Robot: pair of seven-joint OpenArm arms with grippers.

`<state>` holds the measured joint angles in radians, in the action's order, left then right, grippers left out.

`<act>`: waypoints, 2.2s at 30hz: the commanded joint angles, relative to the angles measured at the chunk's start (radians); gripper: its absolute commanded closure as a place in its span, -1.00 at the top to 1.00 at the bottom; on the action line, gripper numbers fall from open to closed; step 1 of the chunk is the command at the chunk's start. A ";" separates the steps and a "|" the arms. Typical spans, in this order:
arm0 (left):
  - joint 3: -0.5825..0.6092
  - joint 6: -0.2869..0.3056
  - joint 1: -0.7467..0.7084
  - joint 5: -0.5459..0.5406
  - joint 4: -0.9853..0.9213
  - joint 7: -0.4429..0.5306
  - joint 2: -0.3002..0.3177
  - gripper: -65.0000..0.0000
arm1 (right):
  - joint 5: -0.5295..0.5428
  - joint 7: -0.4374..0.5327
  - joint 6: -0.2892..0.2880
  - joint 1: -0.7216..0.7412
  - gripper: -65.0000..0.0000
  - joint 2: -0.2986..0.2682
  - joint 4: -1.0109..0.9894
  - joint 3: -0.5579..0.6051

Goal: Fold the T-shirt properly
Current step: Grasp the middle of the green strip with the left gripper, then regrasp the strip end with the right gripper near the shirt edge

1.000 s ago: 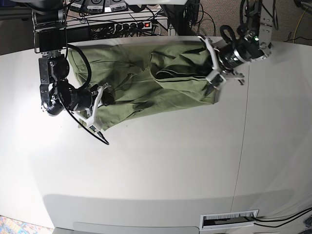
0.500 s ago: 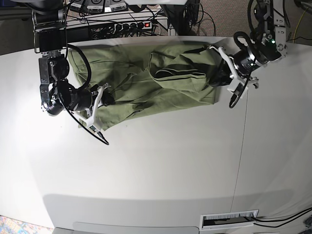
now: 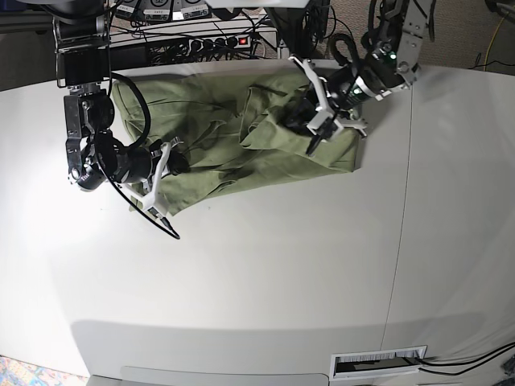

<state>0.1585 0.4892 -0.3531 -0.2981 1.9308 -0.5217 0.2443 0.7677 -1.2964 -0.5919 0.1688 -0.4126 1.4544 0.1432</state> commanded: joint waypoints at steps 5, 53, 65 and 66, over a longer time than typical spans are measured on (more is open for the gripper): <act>0.040 0.001 0.052 0.037 0.018 0.046 -0.057 -1.00 | 0.002 0.011 0.000 0.017 -1.00 -0.014 0.013 -0.007; -0.069 0.005 0.069 0.175 -0.268 0.241 -0.071 -0.65 | 0.002 0.011 0.000 0.017 -1.00 -0.014 0.013 -0.007; -0.069 0.060 0.114 0.171 -0.188 -0.084 -0.097 -0.65 | -0.014 -0.008 0.000 0.018 -1.00 -0.014 0.117 -0.008; -0.069 0.061 0.118 0.171 -0.160 -0.121 -0.097 -0.65 | -0.018 -0.004 0.000 0.018 -1.00 -0.014 0.117 -0.008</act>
<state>0.0906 0.5503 -0.2398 -0.1371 1.7588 -0.6418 0.1444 0.7357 -1.3167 -0.5915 0.1661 -0.4129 1.5547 0.1432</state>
